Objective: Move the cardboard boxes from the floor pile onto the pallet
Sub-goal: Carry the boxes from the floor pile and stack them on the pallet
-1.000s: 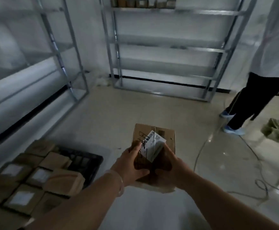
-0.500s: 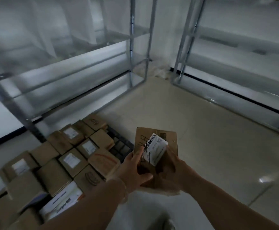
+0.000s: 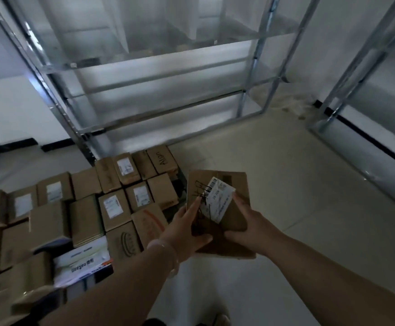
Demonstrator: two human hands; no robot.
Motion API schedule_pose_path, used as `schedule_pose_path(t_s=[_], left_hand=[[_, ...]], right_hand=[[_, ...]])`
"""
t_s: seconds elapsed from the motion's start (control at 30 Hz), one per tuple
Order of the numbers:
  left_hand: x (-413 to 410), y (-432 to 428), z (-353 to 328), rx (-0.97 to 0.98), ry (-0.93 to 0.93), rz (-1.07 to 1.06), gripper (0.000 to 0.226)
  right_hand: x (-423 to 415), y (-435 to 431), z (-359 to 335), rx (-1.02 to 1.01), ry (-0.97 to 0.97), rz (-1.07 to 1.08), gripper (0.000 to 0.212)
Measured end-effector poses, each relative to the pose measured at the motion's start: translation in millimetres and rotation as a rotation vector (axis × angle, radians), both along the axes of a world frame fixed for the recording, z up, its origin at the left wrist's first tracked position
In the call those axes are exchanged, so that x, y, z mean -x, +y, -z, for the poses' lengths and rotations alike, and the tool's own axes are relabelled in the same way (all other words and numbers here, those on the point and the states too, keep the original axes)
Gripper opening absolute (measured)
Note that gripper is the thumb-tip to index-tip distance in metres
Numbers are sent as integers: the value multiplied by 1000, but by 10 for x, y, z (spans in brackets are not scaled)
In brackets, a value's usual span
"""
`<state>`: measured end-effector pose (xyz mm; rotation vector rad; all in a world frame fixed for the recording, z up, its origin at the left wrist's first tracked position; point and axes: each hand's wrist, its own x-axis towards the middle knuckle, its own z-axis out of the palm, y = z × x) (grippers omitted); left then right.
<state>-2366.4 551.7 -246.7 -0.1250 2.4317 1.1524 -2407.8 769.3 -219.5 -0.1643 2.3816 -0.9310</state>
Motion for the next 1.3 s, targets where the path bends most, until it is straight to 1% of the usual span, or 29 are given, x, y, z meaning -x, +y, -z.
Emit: schedule_pose_path(t_s=[0.17,0.33,0.43,0.57,0.73,0.83,0.9,1.13,1.2,1.3], left_hand=[[346,-212,367,54,-62,-95,98],[715,-367,979,-30,-142,-180,96],[904,-370,1350,-28,-150,-204,95],[1123,-402,1868,-27,-181,-285,93],[1365,-414,2628,1,-267,-369,94],[1465,-407,3123,-43,-295,-419,99],[1510,-419,3450,-35,-304,-454,100],[1693,-429,4402,-3,-335,-630,98],[1706,-405,4564,44,-318,-639,97],[1700,-404,4748,242,-309,-617,94]], right_hand=[[567,-257,377,3,-92,-115,117],[1093,-509,950,-53,-135,-150,117],[1321,-601,1339,-92,-151,-160,117],[1584,-659,1931,-77,-215,-158,114],[1889,-752,2807,-134,-261,-193,111],[2081,-848,3347,-179,-268,-226,111],[2196,-939,3701,-182,-272,-251,110],[2365,-1203,4641,-165,-176,-297,96],[2394,-1249,4807,-167,-146,-302,93],[2409,-1317,5004,-167,-109,-320,89]])
